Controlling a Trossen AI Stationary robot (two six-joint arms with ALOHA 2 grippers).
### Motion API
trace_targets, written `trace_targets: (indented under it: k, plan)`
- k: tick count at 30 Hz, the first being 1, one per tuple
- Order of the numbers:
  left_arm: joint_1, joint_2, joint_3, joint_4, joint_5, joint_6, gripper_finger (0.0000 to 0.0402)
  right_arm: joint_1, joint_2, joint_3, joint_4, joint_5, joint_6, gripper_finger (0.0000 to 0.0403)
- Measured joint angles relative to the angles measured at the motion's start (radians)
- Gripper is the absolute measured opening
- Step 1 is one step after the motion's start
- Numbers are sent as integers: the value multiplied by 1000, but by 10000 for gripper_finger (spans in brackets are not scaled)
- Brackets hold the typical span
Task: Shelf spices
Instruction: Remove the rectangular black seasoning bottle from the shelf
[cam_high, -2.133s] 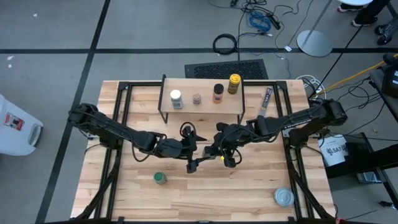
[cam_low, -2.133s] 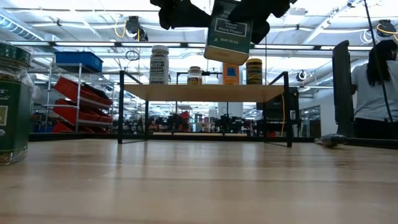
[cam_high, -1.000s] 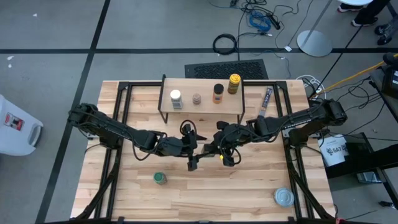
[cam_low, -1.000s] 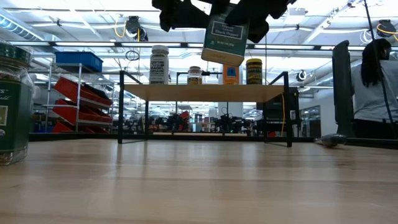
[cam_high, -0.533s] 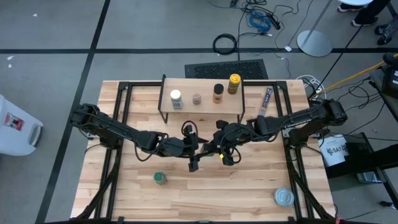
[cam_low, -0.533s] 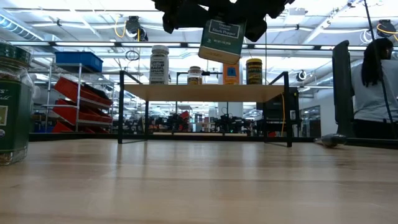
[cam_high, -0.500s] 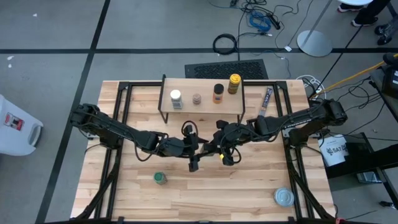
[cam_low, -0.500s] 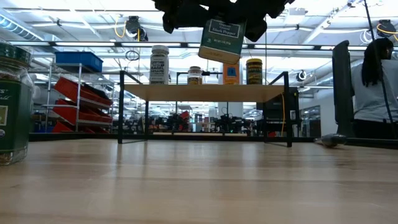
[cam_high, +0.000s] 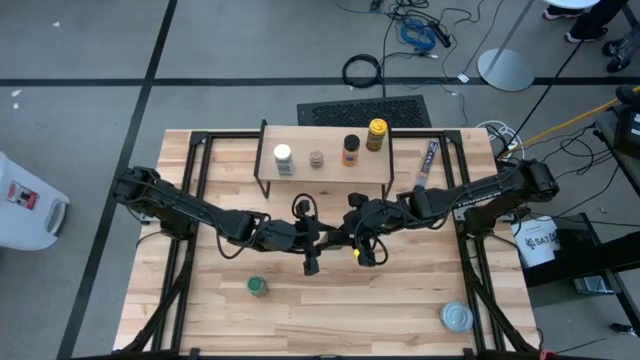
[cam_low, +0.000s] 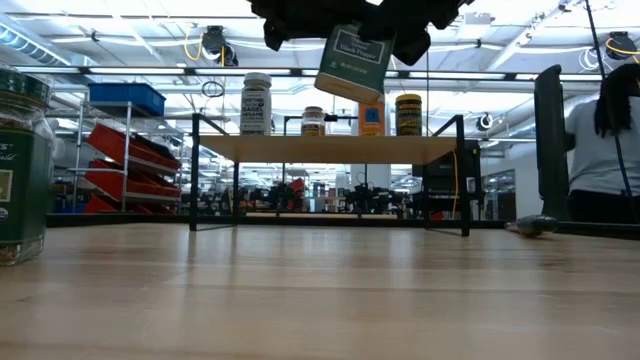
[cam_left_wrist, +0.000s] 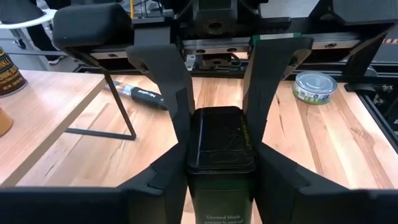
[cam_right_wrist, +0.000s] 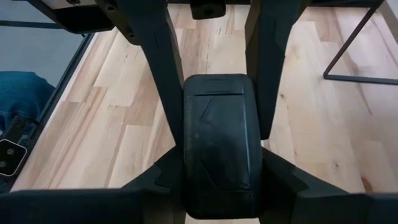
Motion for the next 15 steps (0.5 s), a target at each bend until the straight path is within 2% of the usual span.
trace_targets:
  k: [9,15]
  plan:
    - [0,0,0,2,0,5,144,0,0,0,1,4,1,129]
    - [-1,0,0,0,-3,5,144,7,0,0,-1,14,24,174]
